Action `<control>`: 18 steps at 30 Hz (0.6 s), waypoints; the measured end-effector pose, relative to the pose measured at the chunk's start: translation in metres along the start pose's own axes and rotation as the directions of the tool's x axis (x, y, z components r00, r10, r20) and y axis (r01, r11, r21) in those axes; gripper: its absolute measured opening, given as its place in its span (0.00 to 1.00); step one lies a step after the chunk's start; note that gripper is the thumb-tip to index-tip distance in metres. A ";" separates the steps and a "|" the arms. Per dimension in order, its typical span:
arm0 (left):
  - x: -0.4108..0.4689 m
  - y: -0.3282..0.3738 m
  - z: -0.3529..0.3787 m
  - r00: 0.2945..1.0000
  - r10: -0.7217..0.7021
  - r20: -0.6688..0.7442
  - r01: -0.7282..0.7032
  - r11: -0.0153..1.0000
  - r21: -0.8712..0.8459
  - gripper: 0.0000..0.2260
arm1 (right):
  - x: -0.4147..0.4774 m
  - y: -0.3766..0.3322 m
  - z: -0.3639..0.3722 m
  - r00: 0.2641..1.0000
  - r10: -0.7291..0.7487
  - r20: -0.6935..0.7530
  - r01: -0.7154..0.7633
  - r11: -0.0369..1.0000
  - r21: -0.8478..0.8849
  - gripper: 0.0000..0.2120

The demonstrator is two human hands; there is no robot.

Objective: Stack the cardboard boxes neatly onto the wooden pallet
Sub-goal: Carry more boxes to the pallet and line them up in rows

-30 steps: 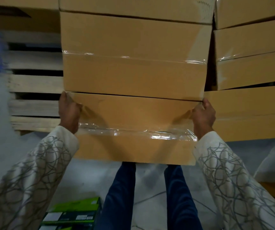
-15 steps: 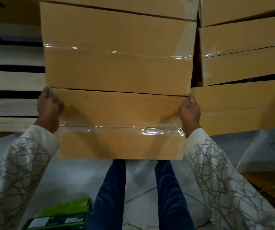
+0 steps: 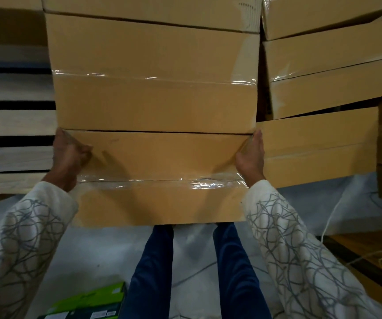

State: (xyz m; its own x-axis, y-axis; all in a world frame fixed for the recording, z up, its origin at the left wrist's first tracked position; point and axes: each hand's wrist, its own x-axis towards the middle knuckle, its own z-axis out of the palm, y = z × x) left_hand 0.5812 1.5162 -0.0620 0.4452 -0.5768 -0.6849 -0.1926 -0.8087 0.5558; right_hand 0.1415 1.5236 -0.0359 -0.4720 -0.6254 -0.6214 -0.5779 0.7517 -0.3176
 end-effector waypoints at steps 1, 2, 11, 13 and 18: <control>-0.001 0.001 0.003 0.999 0.026 -0.022 -0.023 0.990 0.141 0.37 | -0.004 0.000 0.000 0.998 -0.053 -0.028 0.051 0.996 -0.075 0.43; -0.005 0.002 0.009 0.998 0.055 -0.038 -0.041 0.948 0.315 0.42 | -0.008 0.000 0.001 0.993 -0.108 -0.051 0.100 0.983 -0.151 0.43; -0.093 0.004 0.112 0.833 0.437 0.339 -0.547 0.556 0.626 0.46 | -0.008 0.016 0.008 0.976 -0.179 0.127 0.215 0.901 -0.378 0.45; -0.105 0.006 0.130 0.800 0.447 0.399 -0.594 0.505 0.626 0.45 | -0.009 0.018 0.005 0.972 -0.204 0.117 0.234 0.895 -0.381 0.44; -0.132 0.014 0.159 0.736 0.468 0.489 -0.672 0.410 0.617 0.44 | -0.013 0.036 -0.002 0.973 -0.229 0.021 0.223 0.916 -0.335 0.38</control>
State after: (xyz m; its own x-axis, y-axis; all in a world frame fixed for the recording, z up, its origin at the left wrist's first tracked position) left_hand 0.3807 1.5627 -0.0395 -0.1905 -0.8597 -0.4740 -0.9176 -0.0157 0.3973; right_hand 0.1257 1.5587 -0.0376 -0.3125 -0.7764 -0.5472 -0.8572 0.4787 -0.1898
